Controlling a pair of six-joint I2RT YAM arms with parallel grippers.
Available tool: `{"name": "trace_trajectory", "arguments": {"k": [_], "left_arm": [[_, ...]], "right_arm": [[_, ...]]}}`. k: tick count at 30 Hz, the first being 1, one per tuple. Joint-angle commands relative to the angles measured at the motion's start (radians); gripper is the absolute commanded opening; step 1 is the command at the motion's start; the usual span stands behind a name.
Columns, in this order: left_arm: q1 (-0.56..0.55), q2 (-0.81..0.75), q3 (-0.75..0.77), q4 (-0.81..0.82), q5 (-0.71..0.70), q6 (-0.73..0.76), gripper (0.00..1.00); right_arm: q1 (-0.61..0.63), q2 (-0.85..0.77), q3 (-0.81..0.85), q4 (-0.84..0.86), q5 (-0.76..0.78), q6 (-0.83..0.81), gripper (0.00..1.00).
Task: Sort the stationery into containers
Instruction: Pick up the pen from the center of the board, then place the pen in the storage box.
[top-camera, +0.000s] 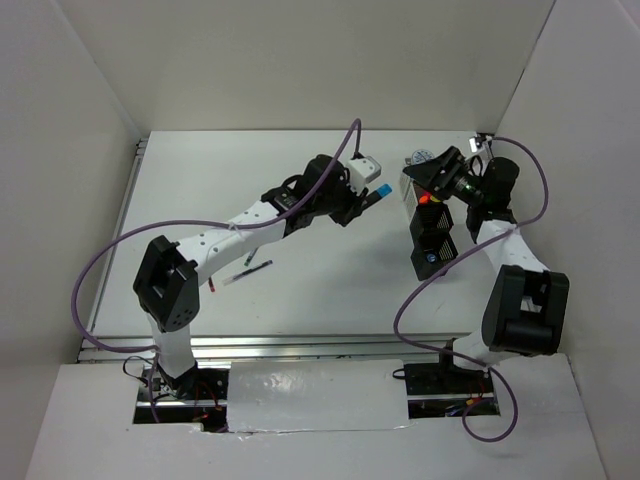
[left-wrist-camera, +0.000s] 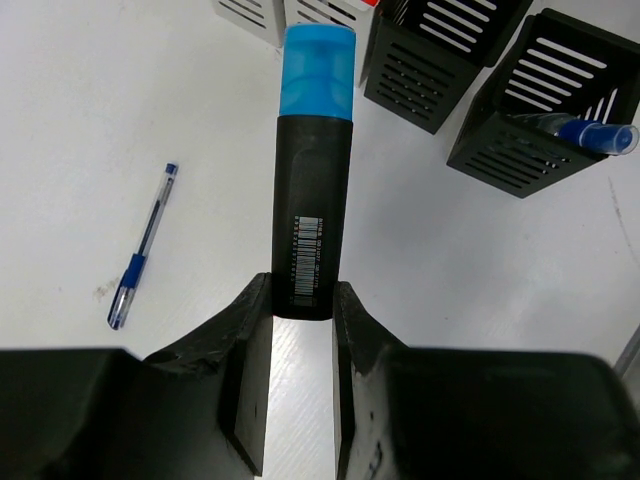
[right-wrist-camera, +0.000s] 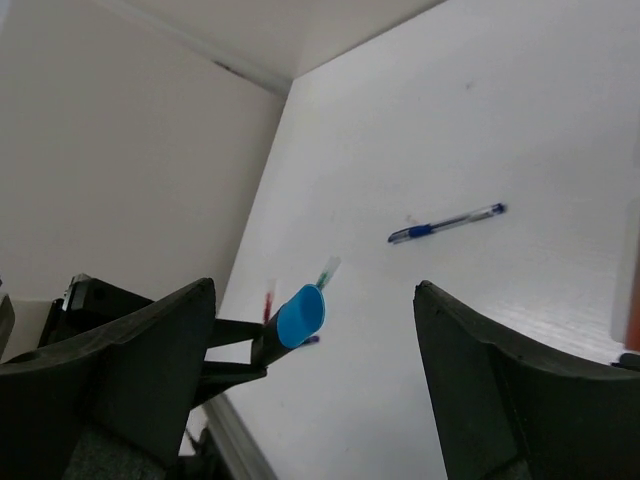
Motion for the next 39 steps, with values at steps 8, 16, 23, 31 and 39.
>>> {"name": "trace_trajectory", "arguments": {"k": [8, 16, 23, 31, 39], "left_arm": [[-0.028, -0.05, 0.004, 0.044, -0.01, -0.032, 0.0], [-0.029, -0.043, 0.004, 0.047, -0.007, -0.032, 0.0], [-0.029, -0.044, -0.002, 0.044, 0.001, -0.029, 0.0], [-0.028, -0.047, -0.016, 0.023, 0.003, -0.032, 0.43], [0.032, -0.082, -0.062, 0.026, -0.024, -0.099, 0.99]], "right_arm": [[0.096, 0.07, 0.021, 0.025, -0.111, 0.099, 0.86], [0.131, 0.136, 0.026, 0.034, -0.149, 0.156, 0.73], [0.134, 0.136, -0.005, 0.131, -0.148, 0.213, 0.43], [0.119, 0.13, 0.014, 0.141, -0.177, 0.204, 0.02], [0.054, 0.067, 0.128, -0.079, -0.139, -0.081, 0.0]]}}
